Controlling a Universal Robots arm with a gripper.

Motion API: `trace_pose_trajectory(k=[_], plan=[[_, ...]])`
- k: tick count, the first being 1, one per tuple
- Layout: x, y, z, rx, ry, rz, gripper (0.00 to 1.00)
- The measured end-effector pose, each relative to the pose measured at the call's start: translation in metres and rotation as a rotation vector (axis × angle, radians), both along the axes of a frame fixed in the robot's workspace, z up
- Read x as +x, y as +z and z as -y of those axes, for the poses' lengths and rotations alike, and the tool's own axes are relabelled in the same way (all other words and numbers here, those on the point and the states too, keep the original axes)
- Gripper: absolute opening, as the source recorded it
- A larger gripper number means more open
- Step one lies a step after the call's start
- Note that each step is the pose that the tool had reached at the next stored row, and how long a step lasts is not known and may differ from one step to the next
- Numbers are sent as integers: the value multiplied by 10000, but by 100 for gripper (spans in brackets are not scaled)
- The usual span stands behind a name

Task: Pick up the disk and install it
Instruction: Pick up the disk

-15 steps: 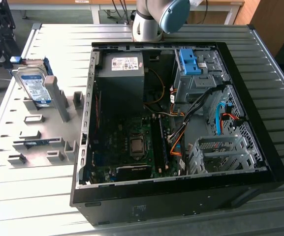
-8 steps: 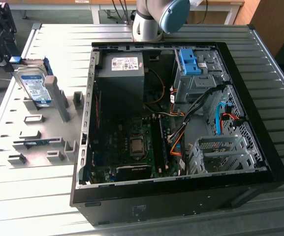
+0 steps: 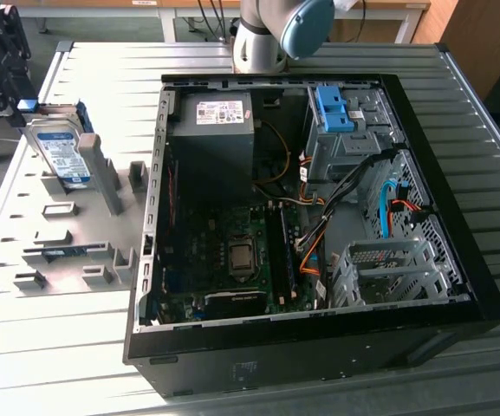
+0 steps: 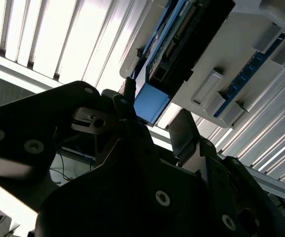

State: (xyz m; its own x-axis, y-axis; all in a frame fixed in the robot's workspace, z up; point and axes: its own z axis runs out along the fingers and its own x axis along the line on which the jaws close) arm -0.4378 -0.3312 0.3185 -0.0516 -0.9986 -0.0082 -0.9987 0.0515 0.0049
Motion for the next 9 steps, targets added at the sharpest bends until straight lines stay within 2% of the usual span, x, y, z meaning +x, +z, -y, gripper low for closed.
trace_pose_trajectory(k=[9], plan=[[2, -139, -6, 0, 0, -24, 55]])
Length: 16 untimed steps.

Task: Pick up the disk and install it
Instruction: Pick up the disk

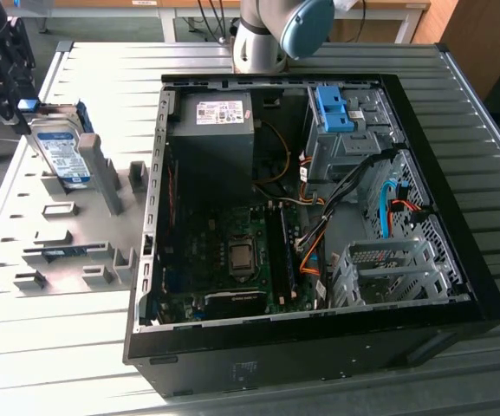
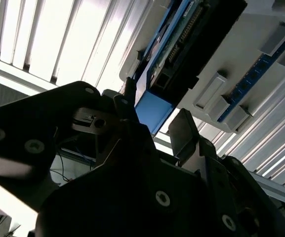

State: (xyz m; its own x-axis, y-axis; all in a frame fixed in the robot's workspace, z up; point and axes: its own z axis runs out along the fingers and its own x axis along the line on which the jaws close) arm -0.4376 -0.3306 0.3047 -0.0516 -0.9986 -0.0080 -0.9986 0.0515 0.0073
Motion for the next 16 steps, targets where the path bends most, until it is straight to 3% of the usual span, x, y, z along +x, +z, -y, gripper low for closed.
trace_pose_trajectory(k=[2, 3, 8, 16], plan=[[0, -6, 0, -1, 1, -3, 53], [0, -10, 0, -1, 1, -2, 46], [0, -36, -27, 0, 0, -12, 46], [0, -100, -30, 0, -4, -14, 46]])
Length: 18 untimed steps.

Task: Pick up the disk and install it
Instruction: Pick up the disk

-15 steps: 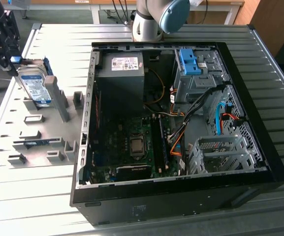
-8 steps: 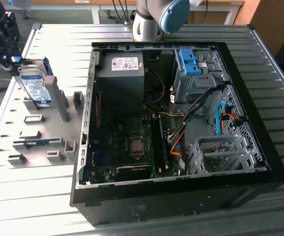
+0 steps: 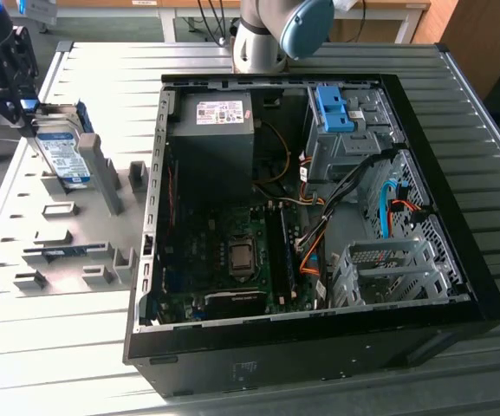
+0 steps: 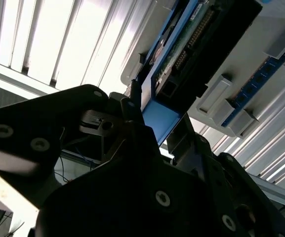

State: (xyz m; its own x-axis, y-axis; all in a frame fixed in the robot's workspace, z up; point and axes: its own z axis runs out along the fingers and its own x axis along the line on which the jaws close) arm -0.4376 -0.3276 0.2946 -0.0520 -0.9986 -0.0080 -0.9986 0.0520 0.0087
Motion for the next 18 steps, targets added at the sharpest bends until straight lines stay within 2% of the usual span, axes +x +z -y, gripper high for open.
trace_pose_trajectory(k=[4, 5, 8, 11, 18], plan=[[0, -11, 2, -2, 0, -4, 45], [0, -13, 2, -2, 0, -2, 38], [0, -16, 3, -2, 0, -2, 38], [1, -18, 7, -47, 1, 1, 38], [0, -17, 6, -53, 1, -1, 38]])
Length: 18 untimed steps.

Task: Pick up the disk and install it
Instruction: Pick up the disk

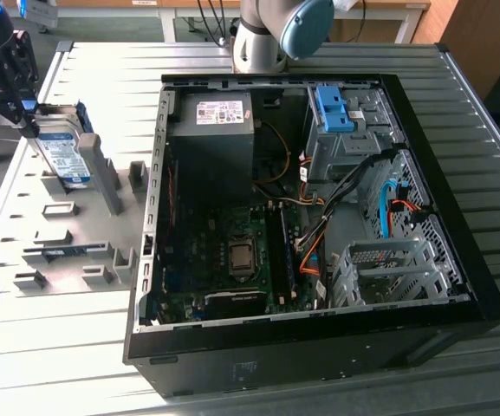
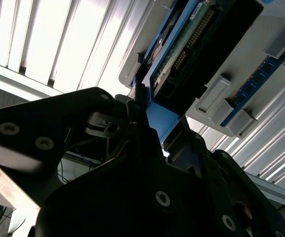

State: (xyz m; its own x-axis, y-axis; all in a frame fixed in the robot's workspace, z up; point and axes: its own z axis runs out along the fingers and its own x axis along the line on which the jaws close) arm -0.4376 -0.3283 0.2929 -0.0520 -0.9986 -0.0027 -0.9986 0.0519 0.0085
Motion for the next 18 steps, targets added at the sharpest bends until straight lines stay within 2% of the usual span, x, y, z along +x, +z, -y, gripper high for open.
trace_pose_trajectory(k=[7, 8, 18], plan=[[0, 0, 0, -2, 0, 1, 39], [0, 0, 0, -3, 0, 0, 45], [7, -4, 3, -4, -12, -1, 45]])
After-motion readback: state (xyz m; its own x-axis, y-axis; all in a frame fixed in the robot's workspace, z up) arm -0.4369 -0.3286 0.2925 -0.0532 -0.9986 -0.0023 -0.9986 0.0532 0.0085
